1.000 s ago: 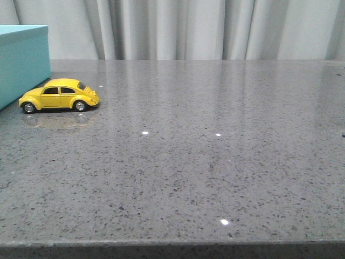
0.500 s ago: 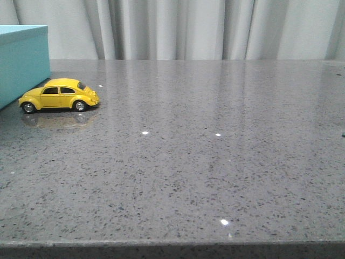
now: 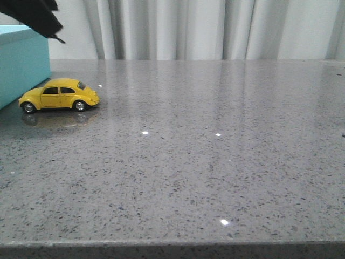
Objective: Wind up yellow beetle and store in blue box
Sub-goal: 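Move the left gripper down over the stopped yellow car, then close the left gripper around the car's body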
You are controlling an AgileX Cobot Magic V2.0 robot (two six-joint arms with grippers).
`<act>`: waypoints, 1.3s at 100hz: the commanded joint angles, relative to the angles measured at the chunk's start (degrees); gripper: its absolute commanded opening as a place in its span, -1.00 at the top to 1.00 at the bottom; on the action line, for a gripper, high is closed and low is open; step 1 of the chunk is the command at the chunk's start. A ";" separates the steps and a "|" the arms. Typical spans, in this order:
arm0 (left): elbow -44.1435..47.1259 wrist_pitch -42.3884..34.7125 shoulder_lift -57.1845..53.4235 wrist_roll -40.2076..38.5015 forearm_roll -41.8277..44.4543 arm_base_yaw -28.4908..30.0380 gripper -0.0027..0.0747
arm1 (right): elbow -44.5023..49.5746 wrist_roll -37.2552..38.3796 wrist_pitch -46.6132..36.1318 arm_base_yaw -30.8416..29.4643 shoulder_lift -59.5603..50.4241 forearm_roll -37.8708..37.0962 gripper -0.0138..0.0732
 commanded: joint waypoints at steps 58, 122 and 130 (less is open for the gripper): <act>-4.77 -0.43 9.69 -0.03 3.02 -1.28 -0.21 | -1.33 -1.46 -2.28 -0.04 -1.37 -0.37 -0.42; -4.77 -0.30 13.60 -0.64 3.81 -1.28 -0.21 | -1.33 -1.46 -2.00 -0.04 -1.37 -0.37 -0.42; -4.77 -0.30 13.60 -0.64 3.81 -1.28 -0.19 | -1.33 -1.46 -2.00 -0.04 -1.37 -0.37 -0.42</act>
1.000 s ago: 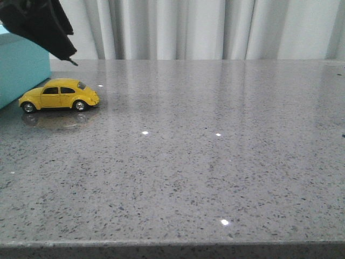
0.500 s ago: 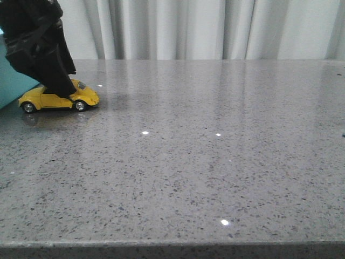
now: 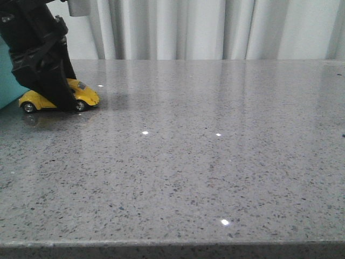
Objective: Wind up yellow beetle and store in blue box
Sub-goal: 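Close the left gripper around the car's body, then lift the car with the left gripper and lower it into the blue box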
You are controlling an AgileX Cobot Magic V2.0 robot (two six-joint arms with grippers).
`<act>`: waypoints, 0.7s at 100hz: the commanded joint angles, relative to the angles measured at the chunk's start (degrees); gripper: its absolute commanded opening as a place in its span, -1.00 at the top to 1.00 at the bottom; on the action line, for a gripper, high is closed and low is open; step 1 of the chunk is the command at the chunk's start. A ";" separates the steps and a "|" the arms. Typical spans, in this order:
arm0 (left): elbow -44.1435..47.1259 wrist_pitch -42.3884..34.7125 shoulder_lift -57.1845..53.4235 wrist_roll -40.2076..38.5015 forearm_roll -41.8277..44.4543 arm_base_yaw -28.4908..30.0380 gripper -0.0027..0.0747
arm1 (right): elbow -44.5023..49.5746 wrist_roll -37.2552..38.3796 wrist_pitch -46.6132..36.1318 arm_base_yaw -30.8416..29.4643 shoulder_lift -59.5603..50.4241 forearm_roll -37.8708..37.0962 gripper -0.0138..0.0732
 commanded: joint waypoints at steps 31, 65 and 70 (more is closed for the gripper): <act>-1.86 -1.50 -2.56 -0.67 -1.16 -0.51 0.35 | -1.33 -0.75 -2.10 -0.04 -1.37 -0.37 -0.42; -8.19 -5.14 -5.77 -7.92 -1.28 -0.51 0.44 | -1.33 -0.75 -2.10 -0.04 -1.37 -0.37 -0.42; -9.90 -7.29 -6.72 -12.44 -1.16 -0.38 0.44 | -1.33 -0.75 -2.10 -0.04 -1.37 -0.37 -0.42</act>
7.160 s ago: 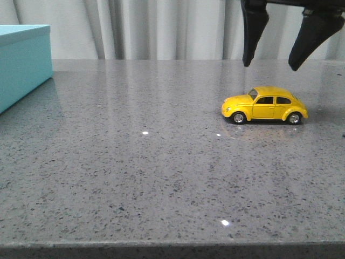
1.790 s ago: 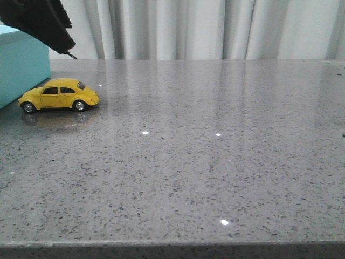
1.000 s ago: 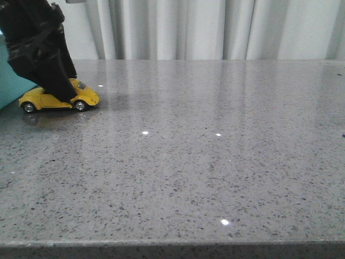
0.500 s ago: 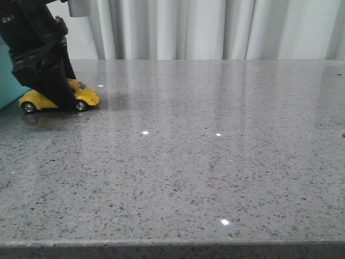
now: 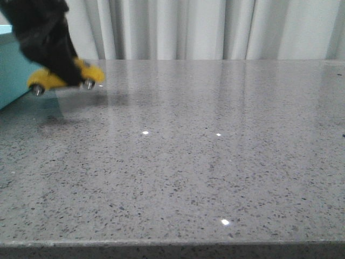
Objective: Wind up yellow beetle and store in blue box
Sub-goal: 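Lift the car with the left gripper and lower it into the blue box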
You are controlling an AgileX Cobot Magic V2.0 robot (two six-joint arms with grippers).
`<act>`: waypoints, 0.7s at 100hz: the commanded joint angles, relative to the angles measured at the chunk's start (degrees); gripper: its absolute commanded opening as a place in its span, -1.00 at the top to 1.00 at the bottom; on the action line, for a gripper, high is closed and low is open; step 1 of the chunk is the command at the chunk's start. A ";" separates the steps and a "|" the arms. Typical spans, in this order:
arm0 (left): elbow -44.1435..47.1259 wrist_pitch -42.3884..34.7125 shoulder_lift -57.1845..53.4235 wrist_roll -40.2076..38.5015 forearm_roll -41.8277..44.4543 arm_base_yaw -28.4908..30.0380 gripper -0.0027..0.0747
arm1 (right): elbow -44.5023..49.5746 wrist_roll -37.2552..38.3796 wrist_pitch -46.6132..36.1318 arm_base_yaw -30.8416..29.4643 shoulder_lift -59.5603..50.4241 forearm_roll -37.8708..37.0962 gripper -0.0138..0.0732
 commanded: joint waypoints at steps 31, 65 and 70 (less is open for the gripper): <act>-9.64 -10.87 -11.10 -26.06 -1.04 6.72 0.44 | -1.33 -0.75 -2.10 -0.04 -1.27 -0.37 -0.42; -9.37 -2.41 -12.90 -43.30 -1.04 22.24 0.44 | -1.33 -0.75 -1.82 -0.04 -1.27 -0.37 -0.42; -8.83 -1.45 -12.90 -44.73 -1.04 24.24 0.44 | -1.33 -0.75 -1.67 -0.04 -1.27 -0.37 -0.42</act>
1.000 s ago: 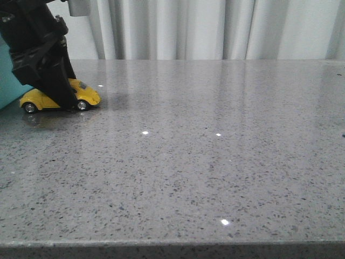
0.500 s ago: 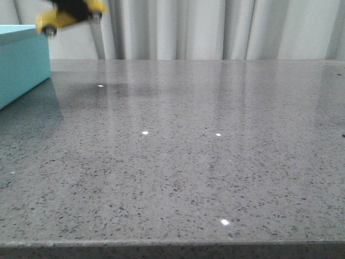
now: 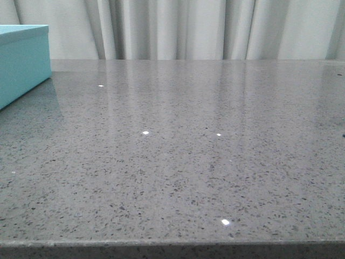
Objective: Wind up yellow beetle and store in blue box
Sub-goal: 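Lift the car with the left gripper and lower it into the blue box, then open the left gripper and raise it out of the box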
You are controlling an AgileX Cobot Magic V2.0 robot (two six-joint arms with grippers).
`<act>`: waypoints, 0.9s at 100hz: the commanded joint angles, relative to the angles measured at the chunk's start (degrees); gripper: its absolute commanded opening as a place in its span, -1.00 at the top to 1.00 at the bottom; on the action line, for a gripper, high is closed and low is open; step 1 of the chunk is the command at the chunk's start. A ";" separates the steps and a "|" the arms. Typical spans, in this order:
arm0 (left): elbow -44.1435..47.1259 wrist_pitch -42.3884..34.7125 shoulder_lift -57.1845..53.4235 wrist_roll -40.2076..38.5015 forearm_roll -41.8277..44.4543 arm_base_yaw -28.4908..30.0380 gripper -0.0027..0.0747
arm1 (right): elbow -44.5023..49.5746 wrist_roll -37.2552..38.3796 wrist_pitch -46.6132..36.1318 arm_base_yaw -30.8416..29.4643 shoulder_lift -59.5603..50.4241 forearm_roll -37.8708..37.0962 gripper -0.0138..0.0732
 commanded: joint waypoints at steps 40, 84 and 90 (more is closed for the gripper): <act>4.89 2.77 1.07 -7.48 -0.57 7.78 0.44 | -1.33 -0.69 -1.84 -0.04 -1.27 -0.32 -0.42; 4.98 3.61 10.48 -7.48 0.52 7.78 0.44 | -1.33 -0.69 -1.89 -0.04 -1.22 -0.36 -0.42; 4.98 3.83 11.00 -7.48 0.52 7.78 0.43 | -1.33 -0.69 -1.89 -0.04 -1.22 -0.36 -0.42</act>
